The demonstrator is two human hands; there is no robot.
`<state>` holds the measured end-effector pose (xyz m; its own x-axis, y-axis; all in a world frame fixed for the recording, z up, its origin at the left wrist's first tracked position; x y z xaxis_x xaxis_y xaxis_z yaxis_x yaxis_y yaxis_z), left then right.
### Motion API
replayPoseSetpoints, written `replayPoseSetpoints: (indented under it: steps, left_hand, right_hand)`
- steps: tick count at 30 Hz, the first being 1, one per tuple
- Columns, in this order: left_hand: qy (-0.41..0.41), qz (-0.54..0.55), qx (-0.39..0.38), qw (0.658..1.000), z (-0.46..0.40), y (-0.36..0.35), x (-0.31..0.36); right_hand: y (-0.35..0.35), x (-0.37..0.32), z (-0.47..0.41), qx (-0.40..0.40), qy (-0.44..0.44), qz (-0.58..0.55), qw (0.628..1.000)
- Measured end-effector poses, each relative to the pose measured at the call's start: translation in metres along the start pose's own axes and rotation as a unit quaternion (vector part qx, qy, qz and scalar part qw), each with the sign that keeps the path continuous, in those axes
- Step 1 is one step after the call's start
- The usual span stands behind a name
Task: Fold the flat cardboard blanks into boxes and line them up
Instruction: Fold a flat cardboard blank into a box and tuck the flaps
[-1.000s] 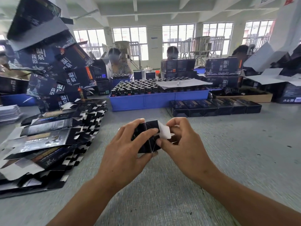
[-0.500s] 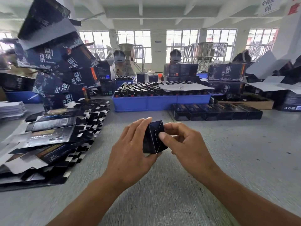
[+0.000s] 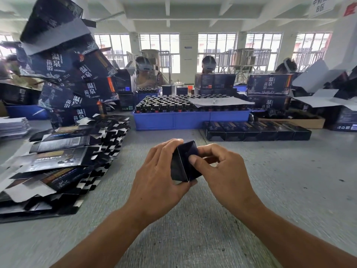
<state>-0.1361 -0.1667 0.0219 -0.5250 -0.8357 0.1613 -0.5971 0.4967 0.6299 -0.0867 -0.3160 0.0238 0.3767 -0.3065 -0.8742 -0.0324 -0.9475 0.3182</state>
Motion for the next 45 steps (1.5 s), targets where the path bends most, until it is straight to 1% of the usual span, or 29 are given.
replayPoseSetpoints:
  steps: [2, 9, 12, 14, 15, 16, 18, 20, 21, 22, 23, 24, 25, 26, 27, 28, 29, 31, 32, 33, 37, 41, 45]
  left_hand:
    - [0.000, 0.003, 0.001, 1.000, 0.000, 0.000, 0.000]
    - [0.003, -0.003, 0.006, 1.000, 0.000, 0.000, -0.001]
    - [-0.033, -0.026, 0.006, 0.999, 0.000, -0.001, 0.002]
    - [-0.067, -0.034, -0.009, 0.997, 0.000, -0.004, 0.004]
    - [-0.079, -0.042, -0.020, 0.996, 0.001, -0.007, 0.004]
    - [-0.086, -0.052, -0.030, 0.995, 0.002, -0.009, 0.005]
    - [-0.081, -0.070, -0.032, 0.994, 0.002, -0.010, 0.005]
    - [-0.049, -0.078, -0.002, 0.996, 0.002, -0.005, 0.003]
    - [-0.021, -0.074, 0.021, 0.997, 0.002, -0.001, -0.001]
    - [0.021, -0.058, 0.046, 0.997, 0.002, 0.003, -0.007]
    - [0.076, -0.019, 0.065, 0.995, 0.003, 0.006, -0.015]
    - [0.139, 0.046, 0.079, 0.986, 0.004, 0.007, -0.023]
    - [0.197, 0.131, 0.090, 0.967, 0.006, 0.005, -0.030]
    - [0.237, 0.225, 0.100, 0.940, 0.006, 0.002, -0.034]
    - [0.254, 0.302, 0.110, 0.912, 0.005, -0.002, -0.036]
    - [0.254, 0.348, 0.118, 0.895, 0.003, -0.003, -0.036]
    - [0.248, 0.369, 0.122, 0.887, 0.002, -0.004, -0.037]
    - [0.238, 0.384, 0.124, 0.883, 0.001, -0.004, -0.038]
    - [0.237, 0.386, 0.122, 0.883, 0.001, -0.004, -0.040]
    - [0.235, 0.389, 0.118, 0.883, 0.002, -0.005, -0.042]
    - [0.233, 0.404, 0.084, 0.880, 0.004, -0.010, -0.038]
    - [0.227, 0.404, 0.072, 0.883, 0.006, -0.013, -0.035]
    - [0.212, 0.404, 0.101, 0.884, 0.003, -0.006, -0.035]
  right_hand:
    - [0.000, -0.002, 0.001, 0.003, 0.011, 0.011, 1.000]
    - [-0.003, -0.005, 0.001, -0.038, 0.024, 0.022, 0.999]
    - [-0.009, -0.005, 0.006, -0.065, 0.020, 0.044, 0.997]
    - [-0.013, -0.003, 0.007, -0.068, 0.017, 0.084, 0.994]
    - [-0.014, -0.001, 0.006, -0.068, 0.007, 0.086, 0.994]
    - [-0.013, 0.003, 0.003, -0.069, -0.015, 0.065, 0.995]
    - [-0.011, 0.010, -0.002, -0.077, -0.076, -0.010, 0.994]
    - [-0.007, 0.018, -0.008, -0.082, -0.125, -0.070, 0.986]
    - [-0.006, 0.021, -0.009, -0.089, -0.141, -0.085, 0.982]
    - [-0.007, 0.024, -0.010, -0.099, -0.151, -0.094, 0.979]
    - [-0.008, 0.026, -0.010, -0.112, -0.158, -0.095, 0.976]
    - [-0.011, 0.028, -0.010, -0.129, -0.163, -0.093, 0.974]
    - [-0.014, 0.029, -0.009, -0.150, -0.167, -0.088, 0.970]
    - [-0.018, 0.029, -0.008, -0.174, -0.169, -0.083, 0.967]
    - [-0.022, 0.030, -0.006, -0.197, -0.169, -0.070, 0.963]
    - [-0.025, 0.031, -0.005, -0.216, -0.168, -0.048, 0.961]
    - [-0.028, 0.032, -0.003, -0.230, -0.165, -0.024, 0.959]
    - [-0.030, 0.032, -0.002, -0.244, -0.159, -0.007, 0.957]
    - [-0.029, 0.030, -0.003, -0.242, -0.155, -0.022, 0.958]
    - [-0.026, 0.028, -0.005, -0.231, -0.146, -0.044, 0.961]
    - [-0.002, 0.016, -0.017, -0.130, -0.096, -0.115, 0.980]
    - [0.001, 0.012, -0.018, -0.122, -0.080, -0.146, 0.978]
    - [-0.001, 0.009, -0.016, -0.124, -0.065, -0.158, 0.977]
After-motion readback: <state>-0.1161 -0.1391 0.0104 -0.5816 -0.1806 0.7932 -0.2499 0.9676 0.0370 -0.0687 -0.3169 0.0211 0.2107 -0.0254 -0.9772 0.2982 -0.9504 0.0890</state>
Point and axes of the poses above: each hand's wrist, its own z-axis away from the middle knuckle, its own y-axis out of the back of the hand, x = y × z, the point moved 6 cm from there along -z, towards the middle knuckle, and after that the axes turned 12 degrees about -y, right-handed, at the moved point
